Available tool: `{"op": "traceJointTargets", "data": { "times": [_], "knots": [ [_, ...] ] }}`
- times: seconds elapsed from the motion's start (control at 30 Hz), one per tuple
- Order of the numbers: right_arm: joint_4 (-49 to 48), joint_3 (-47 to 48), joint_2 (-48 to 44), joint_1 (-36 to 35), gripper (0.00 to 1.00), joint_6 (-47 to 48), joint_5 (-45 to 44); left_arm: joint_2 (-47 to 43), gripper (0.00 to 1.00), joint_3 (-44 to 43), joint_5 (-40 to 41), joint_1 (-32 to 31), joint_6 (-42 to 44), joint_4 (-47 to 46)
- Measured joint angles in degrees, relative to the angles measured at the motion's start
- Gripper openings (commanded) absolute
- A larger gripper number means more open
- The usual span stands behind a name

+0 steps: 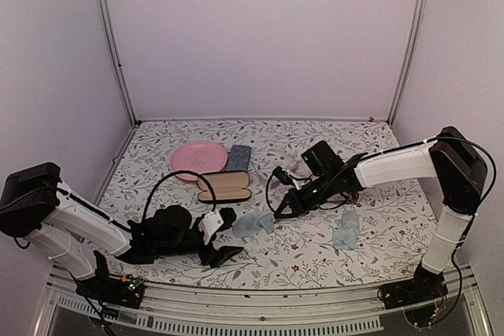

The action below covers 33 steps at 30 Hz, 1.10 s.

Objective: Organize the sunglasses
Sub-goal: Place the glasses cleaning cloth at the center of the board, then pick up the glasses cleaning cloth from the center of the board.

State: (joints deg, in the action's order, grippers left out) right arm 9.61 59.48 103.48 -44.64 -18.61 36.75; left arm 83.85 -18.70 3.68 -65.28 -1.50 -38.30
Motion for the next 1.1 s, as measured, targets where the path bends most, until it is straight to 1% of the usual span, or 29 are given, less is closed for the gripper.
{"op": "traceJointTargets", "data": {
  "times": [0.07, 0.1, 0.17, 0.23, 0.3, 0.43, 0.6, 0.8, 1.1],
  "knots": [
    [1.4, -1.0, -0.5, 1.9, 0.16, 0.5, -1.7, 1.5, 0.75, -0.6, 0.3, 0.0, 0.5, 0.1],
    [2.5, -1.4, -0.6, 2.9, 0.24, 0.8, -3.0, 2.3, 0.74, -1.1, 0.4, 0.0, 0.9, 0.3],
    [3.8, -1.5, -0.8, 4.0, 0.33, 1.2, -5.2, 3.4, 0.71, -1.9, 0.5, 0.0, 1.3, 0.7],
    [4.8, -1.6, -1.1, 4.5, 0.40, 1.8, -7.5, 4.8, 0.67, -3.5, 0.7, 0.0, 2.0, 1.7],
    [5.6, -1.9, -1.6, 4.5, 0.43, 2.2, -9.3, 6.0, 0.63, -5.0, 0.8, 0.0, 2.5, 2.7],
    [6.4, -2.8, -3.9, 3.7, 0.44, 3.0, -12.0, 8.5, 0.56, -8.0, 0.6, 0.0, 3.7, 4.7],
    [5.9, -2.9, -5.8, 0.1, 0.43, 4.0, -13.6, 10.5, 0.52, -10.5, -0.6, 1.2, 4.5, 6.6],
    [4.9, -2.6, -4.7, -3.9, 0.42, 5.6, -13.8, 10.6, 0.52, -10.6, -2.7, 4.4, 4.4, 6.7],
    [5.5, 2.4, 1.7, -4.6, 0.41, 8.2, -15.5, 9.6, 0.52, -9.1, -4.5, 7.0, 3.0, 6.5]
  ]
}}
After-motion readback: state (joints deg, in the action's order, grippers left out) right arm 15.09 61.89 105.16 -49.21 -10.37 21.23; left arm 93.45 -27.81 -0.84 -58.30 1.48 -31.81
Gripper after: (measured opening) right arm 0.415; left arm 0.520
